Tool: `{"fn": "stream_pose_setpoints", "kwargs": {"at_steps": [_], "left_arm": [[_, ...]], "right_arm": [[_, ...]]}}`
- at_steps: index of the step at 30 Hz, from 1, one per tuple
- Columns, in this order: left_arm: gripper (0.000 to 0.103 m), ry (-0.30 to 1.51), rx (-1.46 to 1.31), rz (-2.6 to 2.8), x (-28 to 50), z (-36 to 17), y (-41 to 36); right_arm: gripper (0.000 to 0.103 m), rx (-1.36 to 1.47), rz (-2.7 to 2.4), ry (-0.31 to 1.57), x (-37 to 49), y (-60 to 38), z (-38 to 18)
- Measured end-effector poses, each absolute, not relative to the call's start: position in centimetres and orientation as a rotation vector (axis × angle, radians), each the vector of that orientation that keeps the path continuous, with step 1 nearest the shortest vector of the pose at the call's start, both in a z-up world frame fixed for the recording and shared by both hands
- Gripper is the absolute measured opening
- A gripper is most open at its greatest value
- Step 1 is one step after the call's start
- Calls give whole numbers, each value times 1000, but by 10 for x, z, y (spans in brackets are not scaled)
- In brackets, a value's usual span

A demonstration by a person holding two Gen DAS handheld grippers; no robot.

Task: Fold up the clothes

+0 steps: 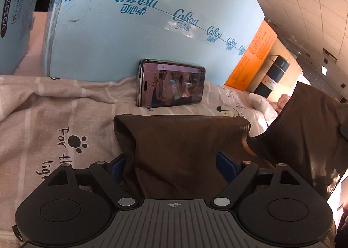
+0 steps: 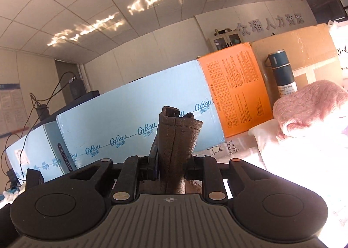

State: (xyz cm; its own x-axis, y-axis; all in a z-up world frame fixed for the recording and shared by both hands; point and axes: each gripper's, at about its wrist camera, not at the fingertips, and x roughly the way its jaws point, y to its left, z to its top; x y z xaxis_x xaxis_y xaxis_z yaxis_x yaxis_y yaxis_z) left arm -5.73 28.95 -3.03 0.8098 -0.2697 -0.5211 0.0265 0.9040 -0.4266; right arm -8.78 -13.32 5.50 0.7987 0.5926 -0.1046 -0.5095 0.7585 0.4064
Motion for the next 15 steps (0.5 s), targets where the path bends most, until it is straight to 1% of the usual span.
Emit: {"fn": "stream_pose_setpoints", "kwargs": {"at_steps": [1, 2, 3, 4, 6, 7, 8, 9, 10, 11, 13, 15], "left_arm": [[71, 602, -427, -164, -58, -31, 289], [54, 597, -429, -161, -59, -33, 288], [45, 594, -425, -160, -60, -33, 287], [43, 587, -419, -158, -62, -34, 286], [25, 569, -406, -145, -67, -32, 281], [20, 558, -400, -134, -71, -29, 278], [13, 546, -393, -126, -75, -26, 276], [11, 535, -386, -118, -79, -23, 273], [10, 526, -375, -107, -84, -20, 271], [9, 517, -361, -95, -89, -16, 268], [9, 491, -331, -65, -97, -9, 267], [8, 465, -320, -34, -106, -2, 272]], "right_arm": [[35, 407, 593, 244, -84, -141, 53], [43, 441, 580, 255, -81, -148, 50], [44, 465, 559, 267, -79, -155, 47], [45, 480, 537, 280, -75, -157, 44], [45, 509, 504, 302, -66, -161, 41], [46, 525, 491, 310, -62, -164, 40], [41, 540, 479, 317, -57, -167, 39], [34, 523, 476, 318, -54, -164, 40], [17, 504, 472, 320, -51, -161, 42], [10, 486, 469, 322, -48, -158, 44], [7, 487, 508, 296, -46, -151, 51], [6, 488, 529, 261, -45, -144, 58]]}}
